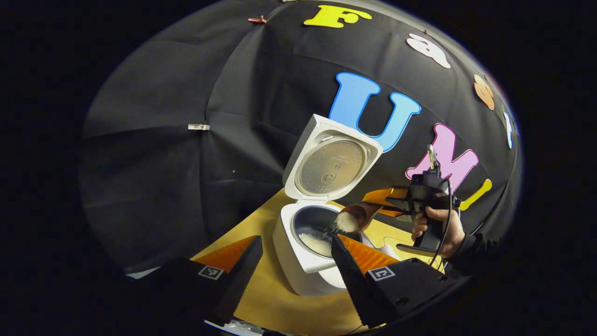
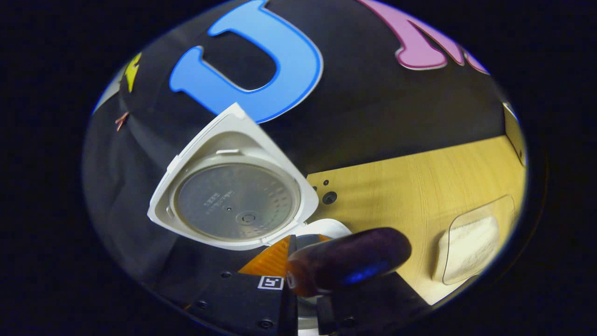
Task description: Close the left gripper, press the button to open the rice cooker; take a wooden spoon from the chopstick holder with the right hand, scoop a spoonful of rice and pour it into the rice cooker, then put the wooden spoon back into the chopstick holder.
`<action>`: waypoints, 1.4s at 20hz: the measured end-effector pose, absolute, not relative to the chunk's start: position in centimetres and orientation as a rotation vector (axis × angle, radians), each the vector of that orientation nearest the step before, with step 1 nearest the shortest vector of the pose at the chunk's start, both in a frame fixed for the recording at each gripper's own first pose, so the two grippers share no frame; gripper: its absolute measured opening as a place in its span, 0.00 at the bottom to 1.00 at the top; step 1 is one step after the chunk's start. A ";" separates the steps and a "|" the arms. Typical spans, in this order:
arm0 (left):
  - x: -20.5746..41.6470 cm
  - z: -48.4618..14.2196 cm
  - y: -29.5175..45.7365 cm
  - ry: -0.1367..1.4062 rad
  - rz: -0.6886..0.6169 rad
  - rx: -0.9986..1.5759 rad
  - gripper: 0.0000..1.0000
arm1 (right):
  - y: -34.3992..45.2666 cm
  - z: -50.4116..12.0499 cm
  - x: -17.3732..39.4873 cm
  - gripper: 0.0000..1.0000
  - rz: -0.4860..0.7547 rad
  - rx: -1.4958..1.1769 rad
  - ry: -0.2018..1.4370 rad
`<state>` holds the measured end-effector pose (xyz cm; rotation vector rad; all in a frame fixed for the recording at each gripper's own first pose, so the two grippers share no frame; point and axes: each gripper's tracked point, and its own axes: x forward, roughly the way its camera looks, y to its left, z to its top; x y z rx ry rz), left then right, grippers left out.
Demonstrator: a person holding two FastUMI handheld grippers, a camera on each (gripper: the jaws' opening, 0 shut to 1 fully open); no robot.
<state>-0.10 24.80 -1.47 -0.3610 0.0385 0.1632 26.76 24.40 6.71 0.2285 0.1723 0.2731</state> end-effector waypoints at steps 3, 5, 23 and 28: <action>0.7 -1.9 25.0 0.046 0.171 -0.367 0.96 | 25.6 6.5 27.1 0.08 0.281 0.018 0.108; 1.2 -2.4 25.2 0.055 0.171 -0.375 0.96 | 26.6 6.1 27.1 0.09 0.301 -0.071 0.092; 1.8 -3.0 26.8 0.028 0.182 -0.424 0.96 | 29.1 7.0 25.5 0.20 0.413 -0.552 -0.109; 1.7 -3.7 26.3 0.026 0.176 -0.444 0.96 | 30.6 6.0 23.5 0.20 0.465 -0.657 -0.122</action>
